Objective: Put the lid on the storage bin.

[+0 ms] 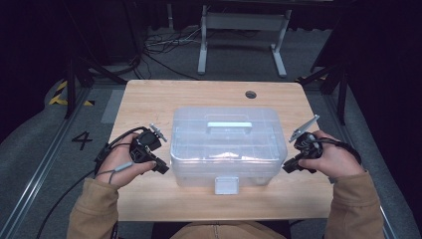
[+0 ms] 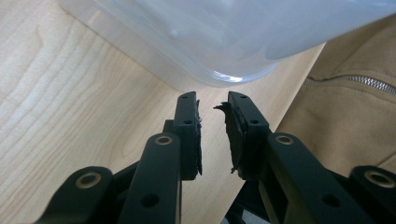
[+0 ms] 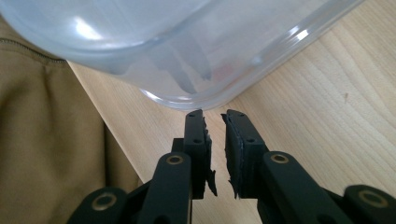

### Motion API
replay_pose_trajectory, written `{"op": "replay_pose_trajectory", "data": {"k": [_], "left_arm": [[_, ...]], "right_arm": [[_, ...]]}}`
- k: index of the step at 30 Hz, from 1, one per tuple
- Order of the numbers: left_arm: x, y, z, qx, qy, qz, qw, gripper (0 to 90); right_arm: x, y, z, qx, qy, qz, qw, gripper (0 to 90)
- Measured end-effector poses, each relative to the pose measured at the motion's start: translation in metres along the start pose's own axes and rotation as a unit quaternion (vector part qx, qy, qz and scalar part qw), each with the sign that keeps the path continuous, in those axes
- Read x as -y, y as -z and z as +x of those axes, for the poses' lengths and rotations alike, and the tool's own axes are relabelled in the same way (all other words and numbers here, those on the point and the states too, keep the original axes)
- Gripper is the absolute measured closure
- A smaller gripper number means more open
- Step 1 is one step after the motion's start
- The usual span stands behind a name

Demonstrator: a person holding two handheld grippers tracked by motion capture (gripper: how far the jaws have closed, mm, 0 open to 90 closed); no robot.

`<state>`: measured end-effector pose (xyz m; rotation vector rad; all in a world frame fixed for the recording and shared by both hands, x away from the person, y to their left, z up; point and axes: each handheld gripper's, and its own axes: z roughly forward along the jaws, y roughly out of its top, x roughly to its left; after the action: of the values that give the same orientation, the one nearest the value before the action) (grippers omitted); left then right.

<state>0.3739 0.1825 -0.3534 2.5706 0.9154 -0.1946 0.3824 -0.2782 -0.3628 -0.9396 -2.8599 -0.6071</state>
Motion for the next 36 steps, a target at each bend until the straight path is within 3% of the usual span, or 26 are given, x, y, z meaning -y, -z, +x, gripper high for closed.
{"op": "replay_pose_trajectory", "data": {"k": [9, 15, 18, 19, 23, 26, 30, 33, 36], "left_arm": [[0.005, 0.010, 0.006, -0.012, 0.018, -0.045, 0.9987, 75.9], [0.014, 0.016, 0.017, -0.026, 0.051, -0.096, 0.9937, 77.3], [0.020, 0.020, 0.024, -0.037, 0.066, -0.131, 0.9885, 76.8], [0.022, 0.021, 0.026, -0.044, 0.075, -0.149, 0.9850, 76.3], [0.028, 0.023, 0.033, -0.061, 0.087, -0.184, 0.9771, 74.5], [0.032, 0.024, 0.038, -0.075, 0.100, -0.206, 0.9706, 72.9], [0.035, 0.024, 0.044, -0.087, 0.108, -0.228, 0.9637, 71.4], [0.037, 0.023, 0.048, -0.095, 0.115, -0.248, 0.9571, 70.3], [0.039, 0.018, 0.055, -0.097, 0.119, -0.268, 0.9511, 69.4]], "right_arm": [[0.004, 0.014, -0.009, 0.032, -0.031, -0.052, 0.9977, 78.3], [0.004, 0.024, -0.018, 0.062, -0.062, -0.112, 0.9899, 76.3], [0.002, 0.025, -0.023, 0.085, -0.066, -0.130, 0.9856, 75.7], [0.002, 0.024, -0.025, 0.087, -0.071, -0.133, 0.9847, 75.4], [0.001, 0.024, -0.034, 0.100, -0.088, -0.165, 0.9773, 74.4], [0.003, 0.025, -0.040, 0.109, -0.103, -0.191, 0.9700, 71.5], [0.008, 0.025, -0.051, 0.125, -0.112, -0.220, 0.9608, 66.7], [0.012, 0.023, -0.059, 0.132, -0.123, -0.237, 0.9548, 62.9], [0.015, 0.020, -0.068, 0.153, -0.129, -0.246, 0.9484, 60.2]]}}
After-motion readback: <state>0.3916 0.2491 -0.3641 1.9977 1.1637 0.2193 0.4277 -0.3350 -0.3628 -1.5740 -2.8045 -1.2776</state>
